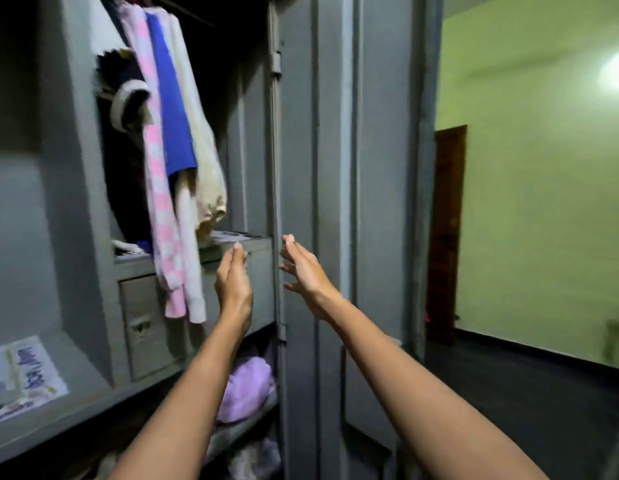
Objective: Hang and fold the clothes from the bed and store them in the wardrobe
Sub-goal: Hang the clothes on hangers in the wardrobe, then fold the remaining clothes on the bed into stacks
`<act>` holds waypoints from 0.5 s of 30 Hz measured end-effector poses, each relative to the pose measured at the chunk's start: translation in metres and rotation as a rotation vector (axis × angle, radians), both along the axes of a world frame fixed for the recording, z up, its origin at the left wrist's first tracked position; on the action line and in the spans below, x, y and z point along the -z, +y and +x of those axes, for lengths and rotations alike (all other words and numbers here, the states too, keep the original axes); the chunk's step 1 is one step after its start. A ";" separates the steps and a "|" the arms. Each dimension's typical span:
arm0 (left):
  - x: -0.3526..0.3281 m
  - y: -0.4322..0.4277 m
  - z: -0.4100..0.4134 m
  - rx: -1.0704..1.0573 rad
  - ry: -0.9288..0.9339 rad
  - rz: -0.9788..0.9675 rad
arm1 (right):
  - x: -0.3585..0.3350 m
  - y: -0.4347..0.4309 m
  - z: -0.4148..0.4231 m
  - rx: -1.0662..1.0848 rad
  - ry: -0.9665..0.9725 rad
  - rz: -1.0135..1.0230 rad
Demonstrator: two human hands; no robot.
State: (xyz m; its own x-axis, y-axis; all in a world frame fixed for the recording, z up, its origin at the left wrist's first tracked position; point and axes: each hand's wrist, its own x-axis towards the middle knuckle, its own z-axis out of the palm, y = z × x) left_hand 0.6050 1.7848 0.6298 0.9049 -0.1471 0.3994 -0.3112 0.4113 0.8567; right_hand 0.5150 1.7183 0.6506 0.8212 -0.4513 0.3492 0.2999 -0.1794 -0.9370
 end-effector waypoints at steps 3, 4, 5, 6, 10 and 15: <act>0.019 -0.039 -0.059 0.165 0.074 -0.010 | 0.022 -0.027 -0.057 0.143 0.037 -0.014; 0.023 -0.052 -0.076 0.220 0.080 -0.026 | 0.027 -0.036 -0.076 0.186 0.047 -0.017; 0.027 -0.064 -0.093 0.273 0.074 -0.031 | 0.033 -0.046 -0.092 0.232 0.050 -0.006; 0.034 -0.080 -0.115 0.334 0.077 -0.016 | 0.042 -0.059 -0.114 0.308 0.058 0.007; 0.060 -0.134 -0.190 0.567 0.128 0.031 | 0.072 -0.106 -0.195 0.532 0.078 0.042; 0.096 -0.199 -0.292 0.814 0.140 0.124 | 0.100 -0.160 -0.310 0.781 0.162 0.137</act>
